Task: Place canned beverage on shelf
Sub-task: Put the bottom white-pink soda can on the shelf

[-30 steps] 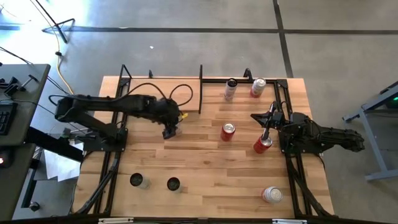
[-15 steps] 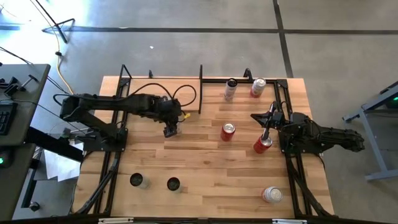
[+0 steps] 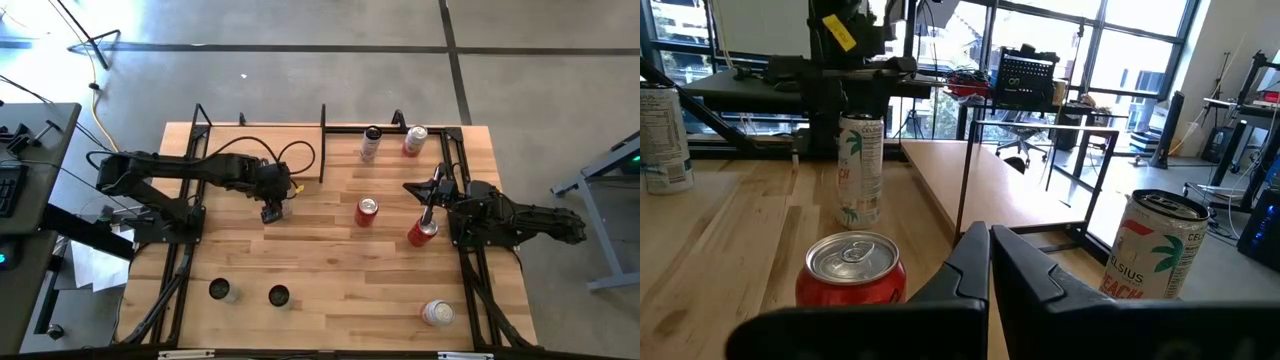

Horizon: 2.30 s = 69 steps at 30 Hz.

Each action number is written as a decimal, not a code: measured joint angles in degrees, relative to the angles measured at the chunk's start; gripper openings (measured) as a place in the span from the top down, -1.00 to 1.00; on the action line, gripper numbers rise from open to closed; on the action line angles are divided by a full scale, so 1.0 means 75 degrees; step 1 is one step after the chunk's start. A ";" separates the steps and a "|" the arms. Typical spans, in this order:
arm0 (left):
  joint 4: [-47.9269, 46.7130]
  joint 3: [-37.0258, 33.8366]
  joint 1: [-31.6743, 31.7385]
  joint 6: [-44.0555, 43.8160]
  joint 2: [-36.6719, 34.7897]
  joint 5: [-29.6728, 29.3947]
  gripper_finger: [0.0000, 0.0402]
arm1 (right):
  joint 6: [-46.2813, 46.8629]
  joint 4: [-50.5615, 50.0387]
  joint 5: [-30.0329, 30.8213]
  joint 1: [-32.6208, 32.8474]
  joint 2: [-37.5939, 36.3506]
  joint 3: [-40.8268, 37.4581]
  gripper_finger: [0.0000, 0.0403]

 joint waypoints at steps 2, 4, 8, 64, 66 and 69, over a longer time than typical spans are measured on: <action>0.0078 -0.0006 -0.0001 -0.0001 -0.0001 -0.0044 -0.35 | 0.0000 0.0002 0.0000 0.0000 0.0000 0.0001 1.00; 0.0221 -0.0016 0.0003 0.0002 -0.0001 -0.0067 -0.30 | 0.0000 0.0002 0.0000 -0.0001 0.0000 0.0000 1.00; 0.0356 -0.0019 0.0076 0.0045 -0.0007 0.0040 -0.21 | -0.0001 0.0002 0.0000 0.0000 0.0000 0.0000 1.00; -0.1107 0.1342 0.7762 0.3297 -0.0121 0.0778 -0.15 | 0.0000 0.0002 0.0000 -0.0001 0.0000 0.0001 1.00; -0.1028 0.1342 0.7769 0.3127 -0.0121 0.0808 -0.15 | 0.0000 0.0000 0.0000 -0.0001 0.0000 -0.0001 1.00; -0.1019 0.1342 0.7769 0.3342 -0.0121 0.0798 -0.15 | -0.0002 0.0001 0.0000 0.0000 -0.0001 -0.0001 1.00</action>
